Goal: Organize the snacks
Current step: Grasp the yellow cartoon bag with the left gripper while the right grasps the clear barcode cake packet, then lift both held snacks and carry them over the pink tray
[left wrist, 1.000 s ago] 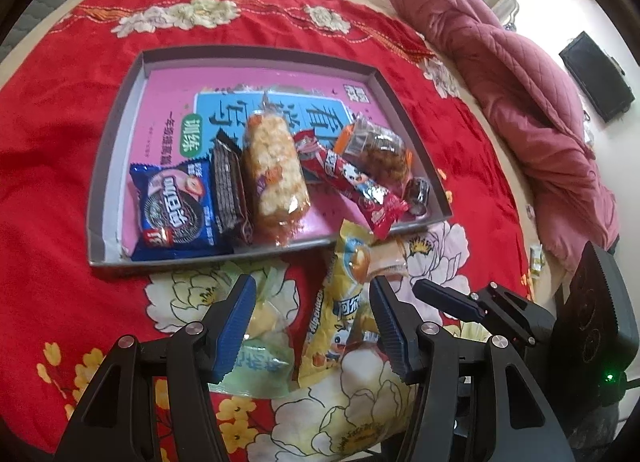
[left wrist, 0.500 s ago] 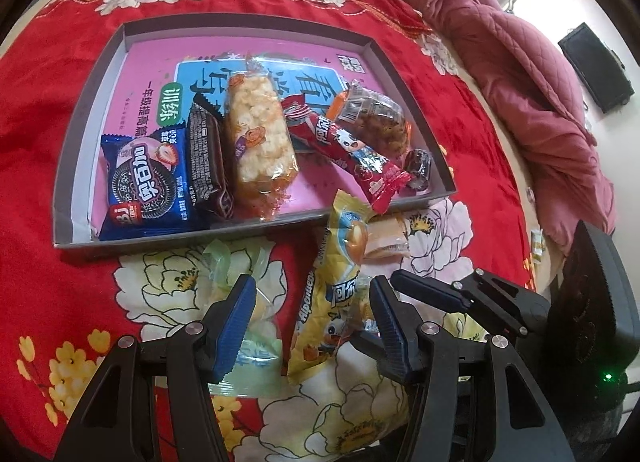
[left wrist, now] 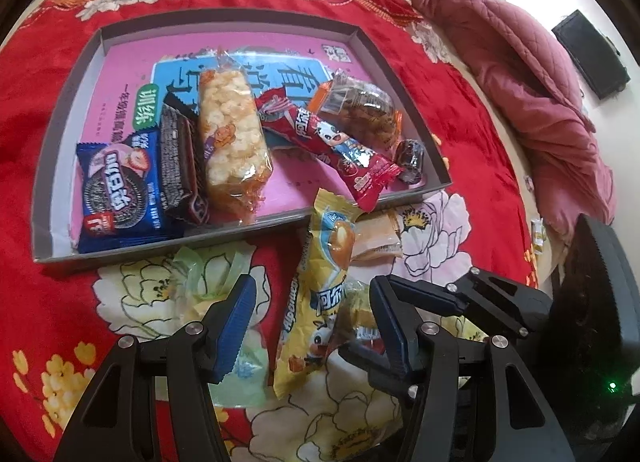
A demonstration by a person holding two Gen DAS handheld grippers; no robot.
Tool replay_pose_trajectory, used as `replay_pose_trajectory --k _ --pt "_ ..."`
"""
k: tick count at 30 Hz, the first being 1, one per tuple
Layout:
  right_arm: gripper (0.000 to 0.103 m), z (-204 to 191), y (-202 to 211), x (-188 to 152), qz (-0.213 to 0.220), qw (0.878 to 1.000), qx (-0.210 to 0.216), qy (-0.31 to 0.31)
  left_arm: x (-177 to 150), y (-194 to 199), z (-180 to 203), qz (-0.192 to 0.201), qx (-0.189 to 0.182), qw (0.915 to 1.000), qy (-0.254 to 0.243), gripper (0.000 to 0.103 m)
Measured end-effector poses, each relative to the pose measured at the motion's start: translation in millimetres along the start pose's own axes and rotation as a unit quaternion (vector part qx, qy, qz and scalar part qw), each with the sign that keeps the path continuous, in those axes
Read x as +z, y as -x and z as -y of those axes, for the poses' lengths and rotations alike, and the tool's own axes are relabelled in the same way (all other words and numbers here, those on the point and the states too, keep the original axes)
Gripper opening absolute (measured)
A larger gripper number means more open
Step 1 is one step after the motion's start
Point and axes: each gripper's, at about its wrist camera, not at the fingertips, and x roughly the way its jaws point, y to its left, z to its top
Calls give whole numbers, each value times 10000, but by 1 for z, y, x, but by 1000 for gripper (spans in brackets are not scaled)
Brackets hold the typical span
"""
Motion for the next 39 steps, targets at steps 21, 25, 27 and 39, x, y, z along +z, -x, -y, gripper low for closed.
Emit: replay_pose_trajectory --k 21,25,27,39 --pt "40 -12 -23 -1 -268 9968 -162 742 0 -23 -8 -139 -624 9975 300 32" --pt "36 -5 -12 1 -138 9986 144 483 0 -14 -10 -61 -685 9971 329 31" --pt "35 -8 -9 1 -70 9983 192 539 -2 -8 -11 5 -674 9971 341 29" --pt "35 -6 7 0 263 9978 430 430 -3 26 -26 300 -675 9958 536 28"
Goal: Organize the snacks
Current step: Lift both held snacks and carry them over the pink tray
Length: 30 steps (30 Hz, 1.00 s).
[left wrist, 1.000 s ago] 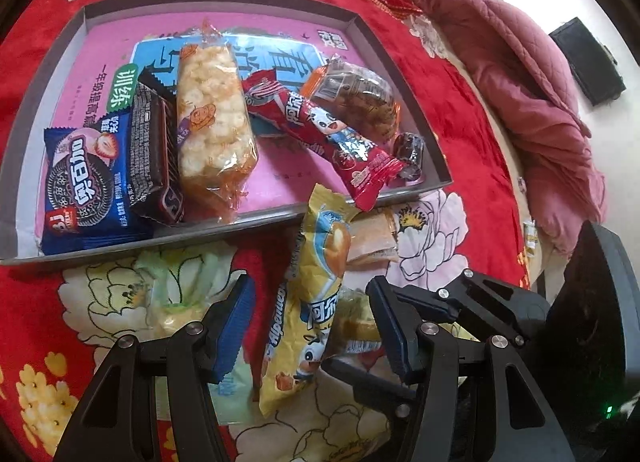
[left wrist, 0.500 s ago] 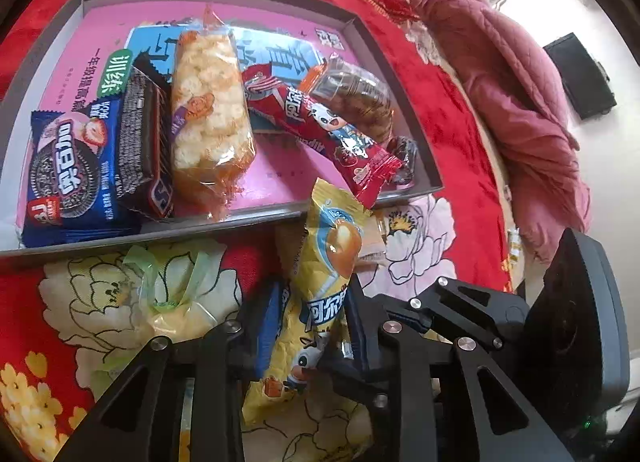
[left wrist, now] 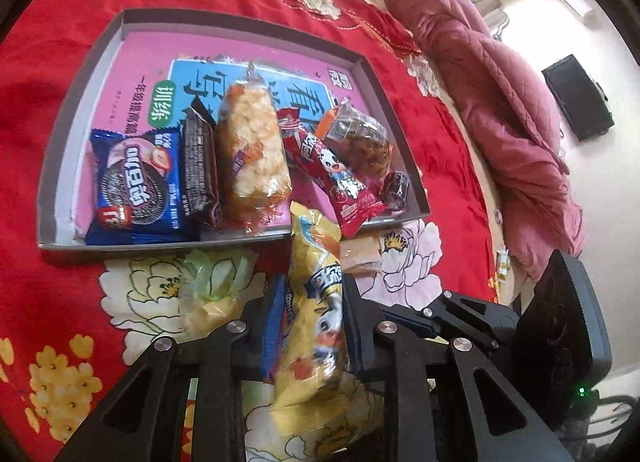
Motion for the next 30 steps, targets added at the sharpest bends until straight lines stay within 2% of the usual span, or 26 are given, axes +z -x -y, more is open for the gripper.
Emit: replay_pose_trajectory --k 5,10,17,30 --pt "35 -1 6 1 100 9997 209 -27 -5 6 -6 -21 58 10000 51 26" --pt "35 6 14 4 284 9991 223 -202 -9 13 -13 25 67 9999 113 26" --pt "35 18 30 11 747 9956 259 -510 -8 34 -16 237 3 9996 151 26" --pt "35 30 34 16 986 9920 207 -762 1 69 -21 671 71 9975 232 26"
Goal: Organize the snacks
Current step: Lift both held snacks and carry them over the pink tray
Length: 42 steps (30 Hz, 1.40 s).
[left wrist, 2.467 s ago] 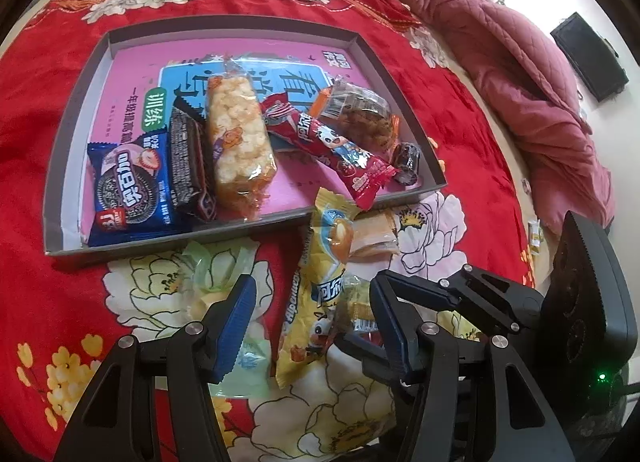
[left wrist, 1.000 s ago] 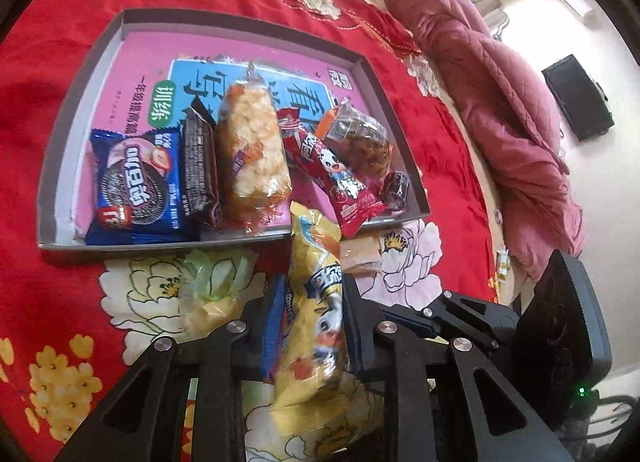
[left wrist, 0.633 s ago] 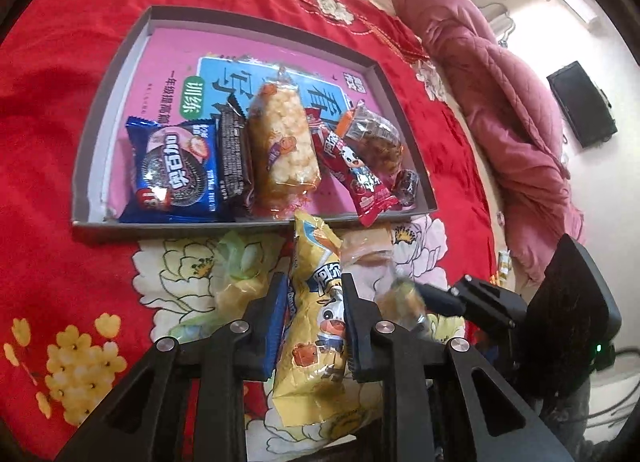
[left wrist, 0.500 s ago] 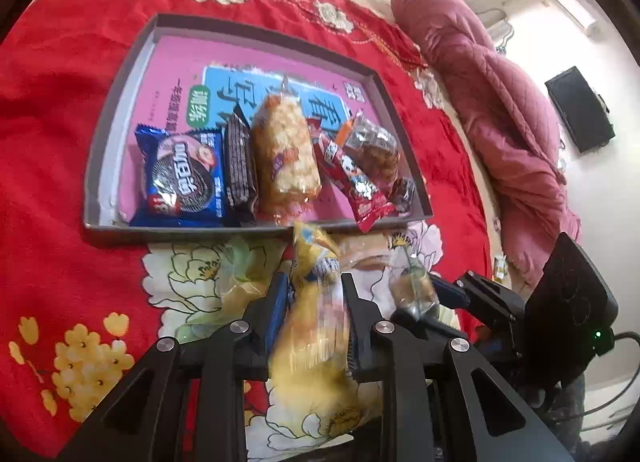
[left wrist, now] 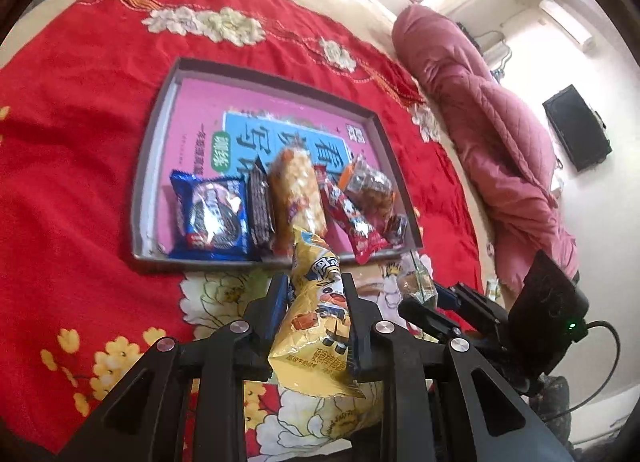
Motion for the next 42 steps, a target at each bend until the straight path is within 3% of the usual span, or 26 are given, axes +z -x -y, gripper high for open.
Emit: replay_pose_trajectory --k 6,19,25,42 --pt "35 12 5 5 196 9994 -144 -237 12 8 -8 246 87 9996 84 26" --pt "35 31 -3 22 545 9954 -671 -403 36 -19 -21 466 329 9979 292 26" --pt "35 38 -6 23 538 9944 -747 -516 41 -35 -26 494 629 9965 220 26" --pt "35 47 -28 29 395 9892 -1359 -373 47 -56 -35 474 803 9955 192 26"
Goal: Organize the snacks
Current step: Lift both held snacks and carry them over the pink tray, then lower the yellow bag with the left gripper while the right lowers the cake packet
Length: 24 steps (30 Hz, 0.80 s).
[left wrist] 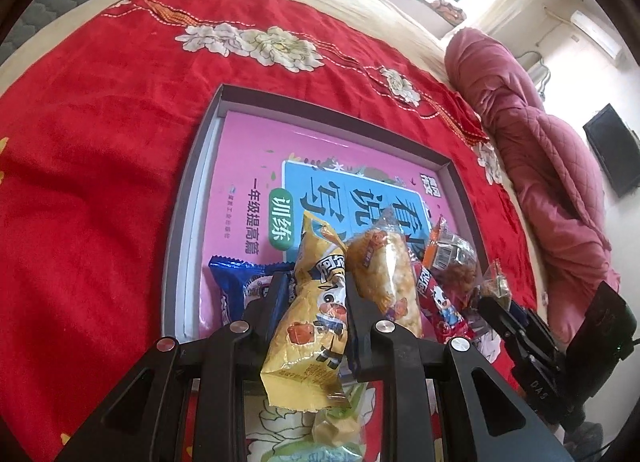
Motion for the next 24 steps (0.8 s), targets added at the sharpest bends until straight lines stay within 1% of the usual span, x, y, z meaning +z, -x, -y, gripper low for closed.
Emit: replay_pose_trajectory --k 8,18,24 --pt "35 -5 -11 -3 -146 9998 -83 145 9 -11 -2 52 40 10000 8 26" --pt "36 -7 -15 -4 -181 9995 -141 219 11 -16 0 30 -22 10000 49 26" --pt "36 -8 -17 -5 -229 9994 -101 238 10 -15 -1 19 -38 10000 81 30"
